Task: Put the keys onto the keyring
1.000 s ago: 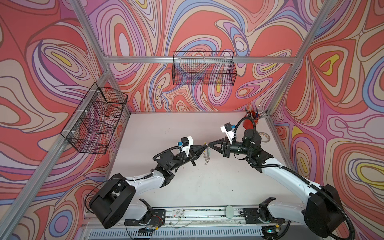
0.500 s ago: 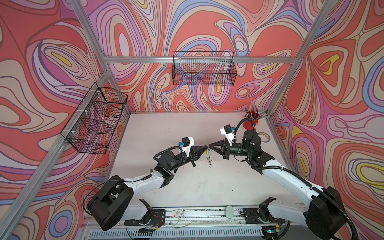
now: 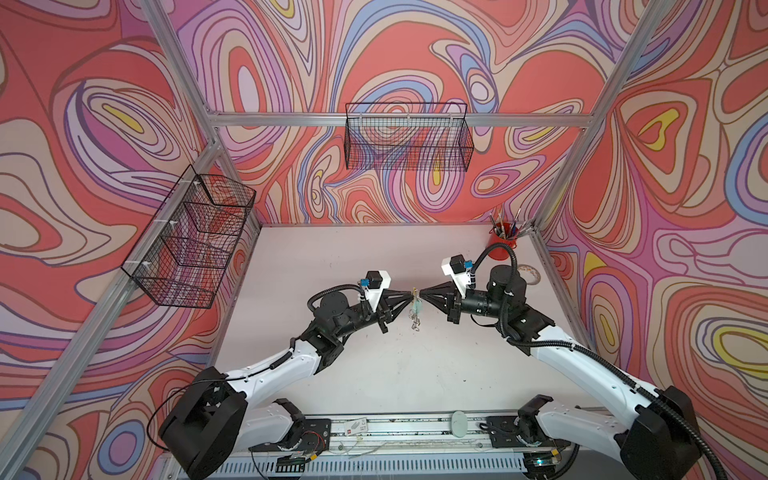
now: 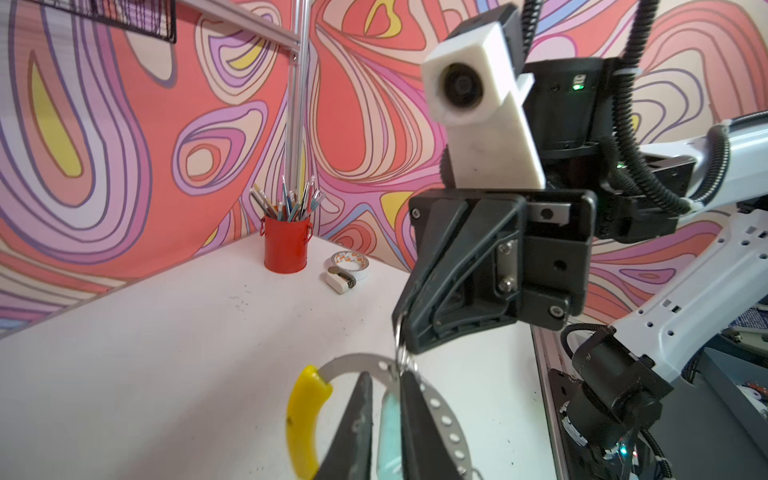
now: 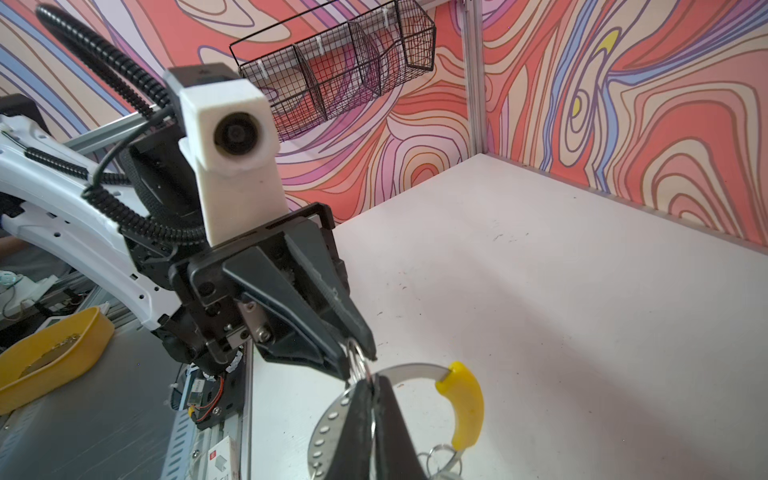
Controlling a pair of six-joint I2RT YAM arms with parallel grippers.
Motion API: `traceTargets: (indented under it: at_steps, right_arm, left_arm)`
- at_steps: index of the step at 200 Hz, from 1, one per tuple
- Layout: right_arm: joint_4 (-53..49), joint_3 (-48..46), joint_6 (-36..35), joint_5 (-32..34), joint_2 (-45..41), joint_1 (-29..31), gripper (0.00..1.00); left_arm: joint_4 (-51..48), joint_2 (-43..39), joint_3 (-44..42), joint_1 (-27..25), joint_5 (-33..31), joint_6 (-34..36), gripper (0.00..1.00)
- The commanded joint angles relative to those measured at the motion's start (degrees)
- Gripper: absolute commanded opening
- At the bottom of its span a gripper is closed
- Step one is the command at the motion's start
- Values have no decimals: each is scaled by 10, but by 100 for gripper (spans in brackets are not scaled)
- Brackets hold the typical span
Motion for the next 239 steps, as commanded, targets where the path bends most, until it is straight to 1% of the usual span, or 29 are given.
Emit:
traceTargets:
  at_steps: [1,11,21,40,49,60,69,88,107,127,153,172,192,208,239]
  right_arm:
    - [-23,-1,-77,48,-17,16,0]
    - [-28,-2,-96,62,-20,21,0]
    - [-33,0,-113,75,-21,26,0]
    - [-41,3,-145,98,-19,41,0]
    - [-48,4,-164,106,-16,49,0]
    - [-59,10,-181,114,-13,57,0]
    - [-62,11,-187,114,-13,60,0]
    - [-66,11,-197,112,-12,63,0]
    - [-70,11,-198,112,-13,64,0]
    - [-69,10,-198,112,-14,64,0]
    - [-63,7,-193,108,-16,64,0]
    - [-61,8,-190,105,-14,64,0]
    - [-58,8,-189,103,-13,64,0]
    - [-60,11,-191,102,-11,64,0]
    - [-61,13,-191,100,-7,64,0]
  left_arm:
    - [-211,-50,52,20,10,72,43]
    - [-342,-65,91,22,-1,147,50]
    - [-445,-72,124,28,8,200,57]
    - [-620,-63,202,32,32,299,58]
    - [-665,-53,233,32,39,326,58]
    - [-705,-37,270,32,29,341,58]
    - [-734,-17,301,32,23,354,56]
    - [-800,28,370,31,37,387,52]
    - [-839,72,427,23,39,404,51]
    - [-864,107,472,10,26,405,50]
    - [-873,140,505,-8,13,403,49]
    - [-872,154,517,-17,4,402,46]
    - [-879,167,527,-18,-5,404,39]
    - [-886,174,536,-19,-13,406,30]
    - [-903,188,551,-20,-19,412,17]
